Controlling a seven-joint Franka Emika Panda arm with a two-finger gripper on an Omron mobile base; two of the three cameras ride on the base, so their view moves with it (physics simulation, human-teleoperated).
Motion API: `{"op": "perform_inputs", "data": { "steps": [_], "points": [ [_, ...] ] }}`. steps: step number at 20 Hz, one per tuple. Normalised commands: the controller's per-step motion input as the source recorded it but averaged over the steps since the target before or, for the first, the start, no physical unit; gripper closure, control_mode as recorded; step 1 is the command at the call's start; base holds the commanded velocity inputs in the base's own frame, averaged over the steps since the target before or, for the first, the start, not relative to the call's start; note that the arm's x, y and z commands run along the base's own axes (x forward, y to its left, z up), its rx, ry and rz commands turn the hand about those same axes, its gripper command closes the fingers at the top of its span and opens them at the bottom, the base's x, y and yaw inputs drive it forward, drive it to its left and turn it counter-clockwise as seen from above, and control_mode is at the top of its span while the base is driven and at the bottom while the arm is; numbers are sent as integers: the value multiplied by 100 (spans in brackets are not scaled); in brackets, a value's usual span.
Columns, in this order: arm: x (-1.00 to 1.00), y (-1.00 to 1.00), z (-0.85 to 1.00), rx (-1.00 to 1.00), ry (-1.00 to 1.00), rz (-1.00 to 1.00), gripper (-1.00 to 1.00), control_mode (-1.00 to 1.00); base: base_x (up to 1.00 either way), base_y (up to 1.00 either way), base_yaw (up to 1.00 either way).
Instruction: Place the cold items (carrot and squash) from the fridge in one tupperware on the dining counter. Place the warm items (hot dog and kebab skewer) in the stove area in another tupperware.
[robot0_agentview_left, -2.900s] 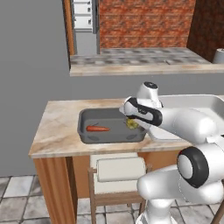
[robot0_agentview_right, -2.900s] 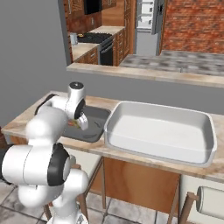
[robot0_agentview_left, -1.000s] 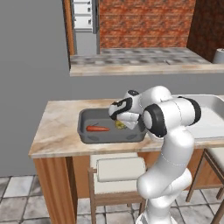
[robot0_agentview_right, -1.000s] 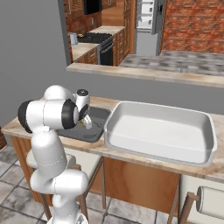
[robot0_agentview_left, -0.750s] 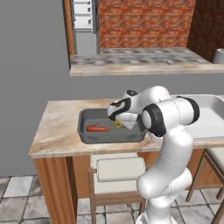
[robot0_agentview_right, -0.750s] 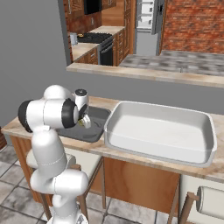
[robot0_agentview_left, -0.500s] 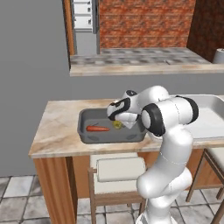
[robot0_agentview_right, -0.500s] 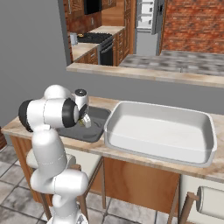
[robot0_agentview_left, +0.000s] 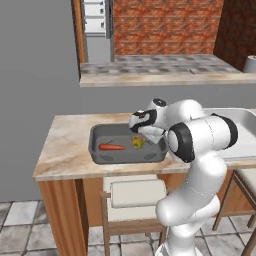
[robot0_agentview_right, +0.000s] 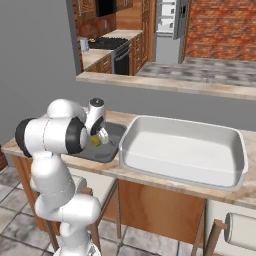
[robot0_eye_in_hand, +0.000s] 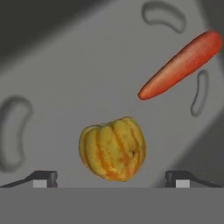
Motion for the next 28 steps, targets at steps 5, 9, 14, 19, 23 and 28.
{"op": "perform_inputs", "data": {
  "steps": [5, 9, 14, 19, 23, 28],
  "points": [
    [-84, -23, 100, -16, 0, 10, -100, -100, 0, 0, 0],
    [-100, -14, 96, -40, 0, 17, -100, -100, 0, 0, 0],
    [-100, -8, 100, -43, 0, 17, -100, -100, 0, 0, 0],
    [-100, -38, 66, -9, 0, 15, -100, -100, 0, 0, 0],
    [-100, -44, 5, 14, -8, 14, -100, -100, 0, 0, 0],
    [-100, -7, -2, 22, -19, 17, -100, -100, 0, 0, 0]
  ]
}}
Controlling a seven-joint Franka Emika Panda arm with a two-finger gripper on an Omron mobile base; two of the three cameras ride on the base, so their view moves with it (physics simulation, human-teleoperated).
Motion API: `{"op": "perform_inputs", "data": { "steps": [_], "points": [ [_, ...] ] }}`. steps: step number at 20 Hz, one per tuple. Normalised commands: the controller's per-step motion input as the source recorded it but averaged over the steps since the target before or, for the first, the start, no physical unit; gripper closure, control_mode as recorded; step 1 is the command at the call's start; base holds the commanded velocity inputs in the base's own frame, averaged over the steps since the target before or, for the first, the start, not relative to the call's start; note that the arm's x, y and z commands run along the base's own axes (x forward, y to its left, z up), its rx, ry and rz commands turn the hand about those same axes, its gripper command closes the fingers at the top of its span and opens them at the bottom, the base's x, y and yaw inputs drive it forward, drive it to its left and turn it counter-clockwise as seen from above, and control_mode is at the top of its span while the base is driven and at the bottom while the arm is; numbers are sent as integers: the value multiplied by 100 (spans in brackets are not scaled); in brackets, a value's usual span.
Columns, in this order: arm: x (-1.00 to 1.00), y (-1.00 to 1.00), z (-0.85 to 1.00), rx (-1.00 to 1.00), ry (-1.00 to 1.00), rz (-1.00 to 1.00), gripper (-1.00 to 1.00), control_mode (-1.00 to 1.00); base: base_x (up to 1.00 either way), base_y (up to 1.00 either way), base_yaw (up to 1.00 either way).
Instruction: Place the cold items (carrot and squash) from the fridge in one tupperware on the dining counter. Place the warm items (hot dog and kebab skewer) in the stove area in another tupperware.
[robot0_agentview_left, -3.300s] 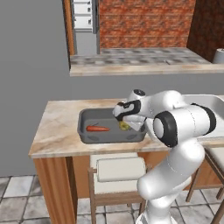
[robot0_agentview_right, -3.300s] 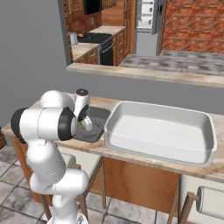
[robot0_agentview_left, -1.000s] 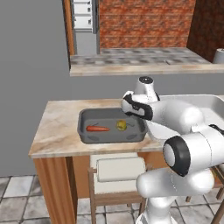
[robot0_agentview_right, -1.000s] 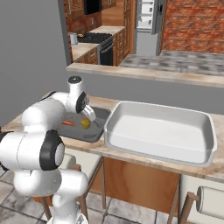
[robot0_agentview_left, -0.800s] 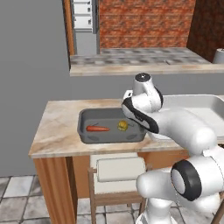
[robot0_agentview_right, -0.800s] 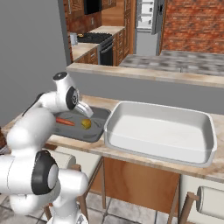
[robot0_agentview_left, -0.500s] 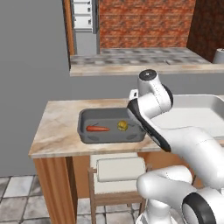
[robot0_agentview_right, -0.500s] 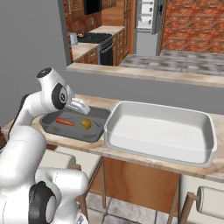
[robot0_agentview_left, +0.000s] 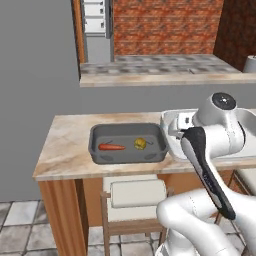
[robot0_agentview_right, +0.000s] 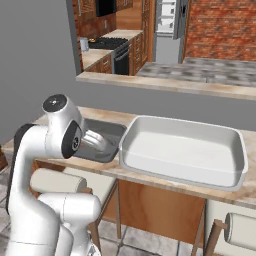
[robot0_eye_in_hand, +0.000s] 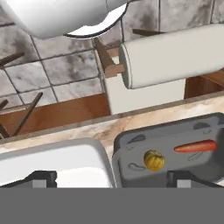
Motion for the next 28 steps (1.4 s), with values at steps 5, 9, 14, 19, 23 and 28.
{"op": "perform_inputs", "data": {
  "steps": [5, 9, 14, 19, 23, 28],
  "points": [
    [-76, 20, -17, 5, 6, 26, -100, -100, 0, 0, 0],
    [-53, 8, -13, 1, 3, 21, -100, -100, 0, 0, 0],
    [-1, 6, -2, -4, 5, 6, -100, -100, 0, 0, 0],
    [-4, 0, -8, 0, 0, 0, -100, -100, 0, 0, 0],
    [-3, 0, -2, 0, 0, 0, -100, 100, -28, -33, -16],
    [0, 0, 0, 0, 0, 0, -100, 100, -47, -77, -34]
  ]
}}
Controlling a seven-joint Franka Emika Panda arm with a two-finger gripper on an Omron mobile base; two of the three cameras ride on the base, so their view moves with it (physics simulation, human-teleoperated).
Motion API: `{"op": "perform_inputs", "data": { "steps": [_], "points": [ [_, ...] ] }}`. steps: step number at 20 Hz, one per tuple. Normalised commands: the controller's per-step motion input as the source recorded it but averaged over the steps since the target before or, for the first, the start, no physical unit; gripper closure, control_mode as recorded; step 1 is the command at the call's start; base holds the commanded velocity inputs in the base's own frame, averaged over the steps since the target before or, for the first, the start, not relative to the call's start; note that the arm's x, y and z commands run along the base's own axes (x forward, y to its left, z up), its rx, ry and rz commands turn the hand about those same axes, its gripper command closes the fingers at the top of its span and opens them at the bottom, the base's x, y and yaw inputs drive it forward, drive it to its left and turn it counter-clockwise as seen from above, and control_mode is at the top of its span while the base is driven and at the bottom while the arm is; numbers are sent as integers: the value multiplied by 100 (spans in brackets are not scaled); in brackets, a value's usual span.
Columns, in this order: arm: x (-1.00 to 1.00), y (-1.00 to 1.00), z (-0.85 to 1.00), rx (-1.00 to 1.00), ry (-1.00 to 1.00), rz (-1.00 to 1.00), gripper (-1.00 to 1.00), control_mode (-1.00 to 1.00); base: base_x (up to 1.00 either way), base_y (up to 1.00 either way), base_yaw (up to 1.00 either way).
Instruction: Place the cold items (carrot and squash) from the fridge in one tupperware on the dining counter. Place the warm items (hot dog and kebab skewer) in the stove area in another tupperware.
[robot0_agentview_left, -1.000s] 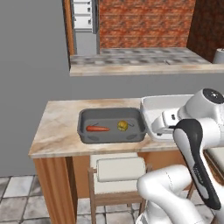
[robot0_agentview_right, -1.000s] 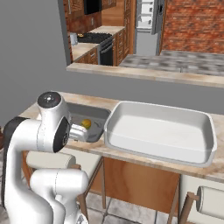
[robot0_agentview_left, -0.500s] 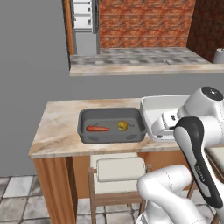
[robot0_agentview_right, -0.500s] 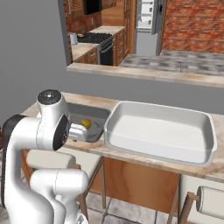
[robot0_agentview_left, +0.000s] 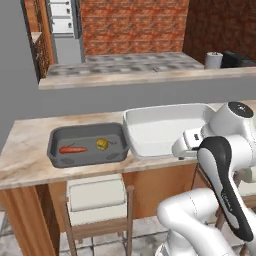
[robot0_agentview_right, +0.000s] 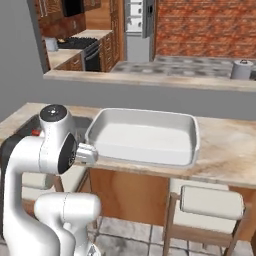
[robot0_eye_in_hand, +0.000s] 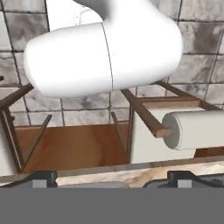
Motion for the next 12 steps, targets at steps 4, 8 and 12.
{"op": "perform_inputs", "data": {
  "steps": [4, 8, 12],
  "points": [
    [0, 0, 0, 0, 0, 0, -100, 100, -56, -86, -37],
    [0, 0, 0, 0, 0, 0, -100, 100, -33, -73, -37],
    [0, 0, 0, 0, 0, 0, -100, 100, -12, -69, -34]
  ]
}}
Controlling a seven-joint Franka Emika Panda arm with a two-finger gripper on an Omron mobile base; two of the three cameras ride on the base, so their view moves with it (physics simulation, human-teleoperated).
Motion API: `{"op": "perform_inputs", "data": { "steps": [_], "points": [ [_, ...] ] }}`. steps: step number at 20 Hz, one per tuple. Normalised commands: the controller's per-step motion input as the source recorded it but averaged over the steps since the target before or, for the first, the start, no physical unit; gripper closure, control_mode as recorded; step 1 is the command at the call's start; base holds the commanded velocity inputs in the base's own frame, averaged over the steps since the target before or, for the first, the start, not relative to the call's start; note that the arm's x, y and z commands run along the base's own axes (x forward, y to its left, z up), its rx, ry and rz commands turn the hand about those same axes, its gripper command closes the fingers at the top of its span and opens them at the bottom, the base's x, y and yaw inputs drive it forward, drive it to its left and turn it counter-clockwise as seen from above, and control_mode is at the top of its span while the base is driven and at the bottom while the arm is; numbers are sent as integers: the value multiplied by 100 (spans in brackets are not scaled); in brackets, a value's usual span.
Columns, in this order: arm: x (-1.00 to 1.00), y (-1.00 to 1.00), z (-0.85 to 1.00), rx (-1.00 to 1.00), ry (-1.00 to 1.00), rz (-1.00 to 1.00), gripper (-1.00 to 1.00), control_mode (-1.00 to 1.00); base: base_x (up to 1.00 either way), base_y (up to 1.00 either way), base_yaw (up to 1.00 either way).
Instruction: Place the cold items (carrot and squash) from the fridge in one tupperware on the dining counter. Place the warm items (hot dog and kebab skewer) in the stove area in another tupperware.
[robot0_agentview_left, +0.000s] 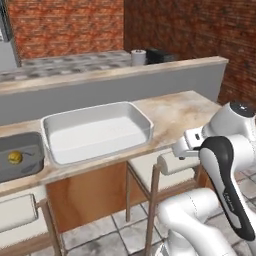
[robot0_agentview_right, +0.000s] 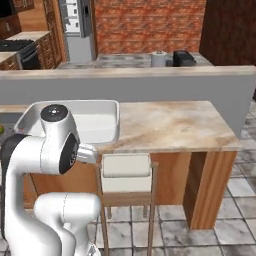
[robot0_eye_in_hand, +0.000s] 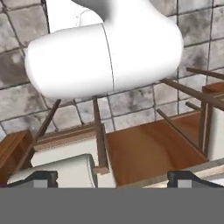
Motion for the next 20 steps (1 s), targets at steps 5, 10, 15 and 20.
{"op": "perform_inputs", "data": {
  "steps": [5, 10, 15, 20],
  "points": [
    [0, 0, 0, 0, 0, 0, -100, 100, 9, -99, -20],
    [0, 0, 0, 0, 0, 0, -100, 100, 39, -100, -13],
    [0, 0, 0, 0, 0, 0, -100, 100, 35, -100, -11],
    [0, 0, 0, 0, 0, 0, -100, 100, 31, -100, -9]
  ]
}}
